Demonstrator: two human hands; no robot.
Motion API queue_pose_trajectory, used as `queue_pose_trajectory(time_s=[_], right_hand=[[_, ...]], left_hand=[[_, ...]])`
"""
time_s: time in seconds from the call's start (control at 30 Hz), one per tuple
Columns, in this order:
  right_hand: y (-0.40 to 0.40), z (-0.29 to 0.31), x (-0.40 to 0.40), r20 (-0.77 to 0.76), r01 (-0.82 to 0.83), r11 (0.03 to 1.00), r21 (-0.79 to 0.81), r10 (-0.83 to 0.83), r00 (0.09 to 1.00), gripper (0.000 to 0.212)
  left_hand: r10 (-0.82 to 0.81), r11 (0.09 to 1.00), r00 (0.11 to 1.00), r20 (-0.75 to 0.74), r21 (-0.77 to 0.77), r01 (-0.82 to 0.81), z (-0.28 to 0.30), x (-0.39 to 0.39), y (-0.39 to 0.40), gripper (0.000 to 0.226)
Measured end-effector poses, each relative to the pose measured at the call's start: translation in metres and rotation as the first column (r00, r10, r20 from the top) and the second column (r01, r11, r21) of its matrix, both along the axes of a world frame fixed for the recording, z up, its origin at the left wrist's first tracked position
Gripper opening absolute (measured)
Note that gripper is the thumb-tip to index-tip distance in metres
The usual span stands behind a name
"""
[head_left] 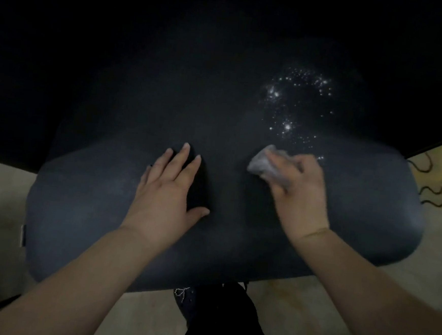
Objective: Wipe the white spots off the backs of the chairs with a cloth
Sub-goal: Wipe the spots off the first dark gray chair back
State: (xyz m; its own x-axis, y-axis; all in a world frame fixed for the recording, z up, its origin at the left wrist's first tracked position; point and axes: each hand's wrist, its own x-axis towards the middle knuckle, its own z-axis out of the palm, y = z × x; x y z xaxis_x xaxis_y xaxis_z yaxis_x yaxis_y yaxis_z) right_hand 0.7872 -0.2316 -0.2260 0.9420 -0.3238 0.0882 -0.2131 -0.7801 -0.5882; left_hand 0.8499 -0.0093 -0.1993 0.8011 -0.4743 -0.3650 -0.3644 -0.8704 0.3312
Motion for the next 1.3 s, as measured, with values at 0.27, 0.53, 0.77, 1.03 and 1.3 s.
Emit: queue_pose_trajectory(time_s=[0.27,0.53,0.77,1.03,1.3], right_hand=[[0.017,0.007,-0.013,-0.014,-0.144,0.989,-0.02,0.144,0.99,0.045],[-0.018,0.004,-0.023,0.036,0.268,0.961,0.066,-0.271,0.962,0.039],[-0.043,0.001,0.017,0.05,0.192,0.98,0.05,-0.195,0.98,0.042],[-0.024,0.003,0.004,0.048,0.064,0.998,0.028,-0.066,0.997,0.045],[-0.061,0.007,0.037,0.013,0.274,0.959,0.073,-0.275,0.961,0.039]], left_hand=[[0.011,1.0,0.999,0.043,0.007,-0.012,-0.006,0.003,-0.023,0.098],[0.016,1.0,0.999,0.051,-0.004,-0.016,-0.005,0.014,-0.043,0.095],[-0.014,1.0,0.998,0.059,-0.005,0.015,-0.006,0.032,-0.058,0.095],[0.022,1.0,0.998,0.051,-0.021,-0.021,-0.007,0.055,-0.067,0.096],[0.019,0.999,1.0,0.017,-0.04,-0.018,-0.005,0.062,-0.068,0.099]])
